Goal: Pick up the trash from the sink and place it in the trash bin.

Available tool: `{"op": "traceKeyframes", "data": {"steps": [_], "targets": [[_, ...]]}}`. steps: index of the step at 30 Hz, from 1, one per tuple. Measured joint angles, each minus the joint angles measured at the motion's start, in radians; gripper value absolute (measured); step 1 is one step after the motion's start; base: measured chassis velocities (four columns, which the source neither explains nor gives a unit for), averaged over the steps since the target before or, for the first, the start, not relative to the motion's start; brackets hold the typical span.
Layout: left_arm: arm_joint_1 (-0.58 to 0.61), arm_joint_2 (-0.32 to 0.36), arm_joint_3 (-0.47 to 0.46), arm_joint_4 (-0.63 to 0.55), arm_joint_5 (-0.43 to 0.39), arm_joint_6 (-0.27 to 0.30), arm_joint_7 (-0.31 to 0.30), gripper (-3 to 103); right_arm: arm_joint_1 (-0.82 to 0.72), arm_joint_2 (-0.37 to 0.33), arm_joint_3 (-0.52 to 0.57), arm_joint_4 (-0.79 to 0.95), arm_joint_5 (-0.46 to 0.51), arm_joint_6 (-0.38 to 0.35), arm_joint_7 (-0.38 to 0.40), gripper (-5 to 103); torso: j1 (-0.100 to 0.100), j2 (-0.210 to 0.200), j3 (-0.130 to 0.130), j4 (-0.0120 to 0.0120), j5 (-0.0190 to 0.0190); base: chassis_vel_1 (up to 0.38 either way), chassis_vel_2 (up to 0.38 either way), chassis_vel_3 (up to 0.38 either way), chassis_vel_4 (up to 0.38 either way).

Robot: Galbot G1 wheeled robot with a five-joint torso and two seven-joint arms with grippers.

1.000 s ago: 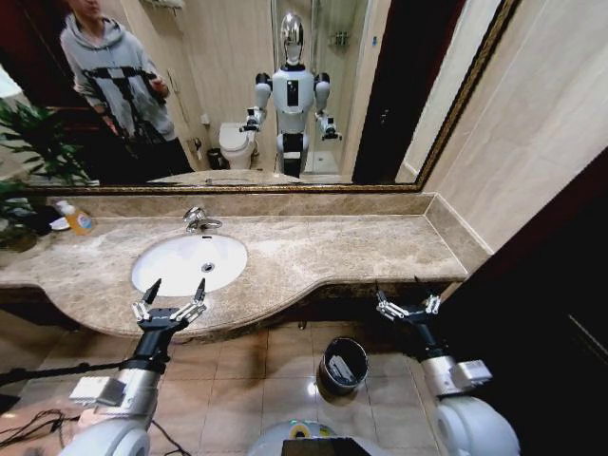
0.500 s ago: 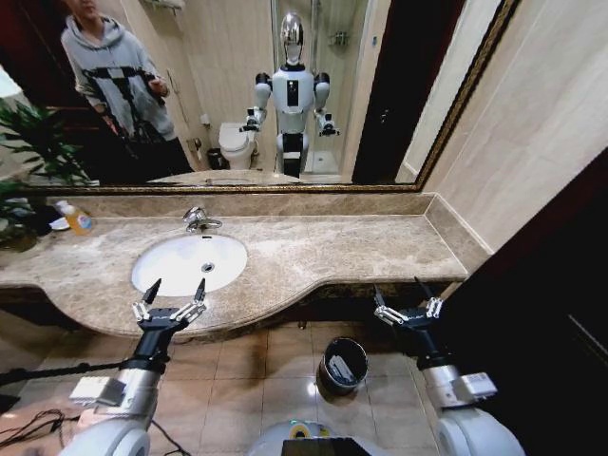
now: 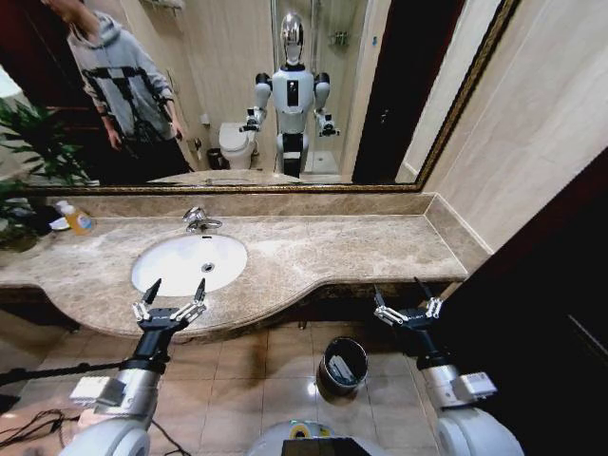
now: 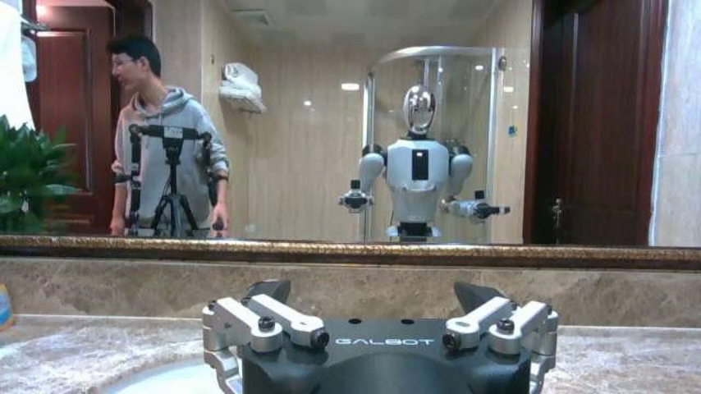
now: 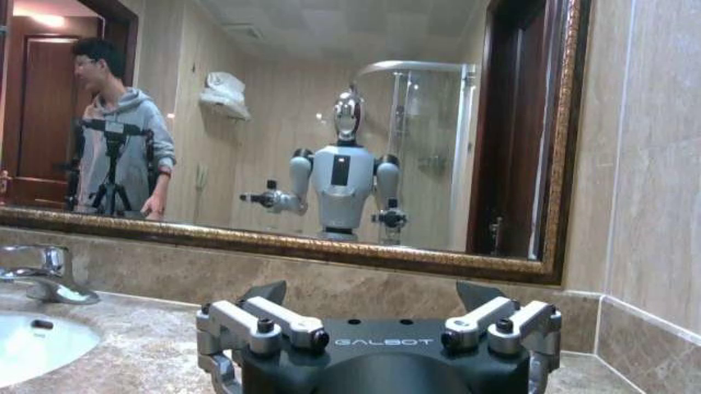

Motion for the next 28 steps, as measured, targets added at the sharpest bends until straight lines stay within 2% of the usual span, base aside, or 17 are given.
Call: {"op": "traceKeyframes", "data": {"steps": [28], "targets": [[0.0,0.0,0.0,0.0,0.0,0.0,0.0,100,0.001,0.0,0.0,-0.002,0.0,0.0,0.001,100,0.0,0.0,0.0,0.0,0.0,0.0,0.0,0.0,0.0]]}}
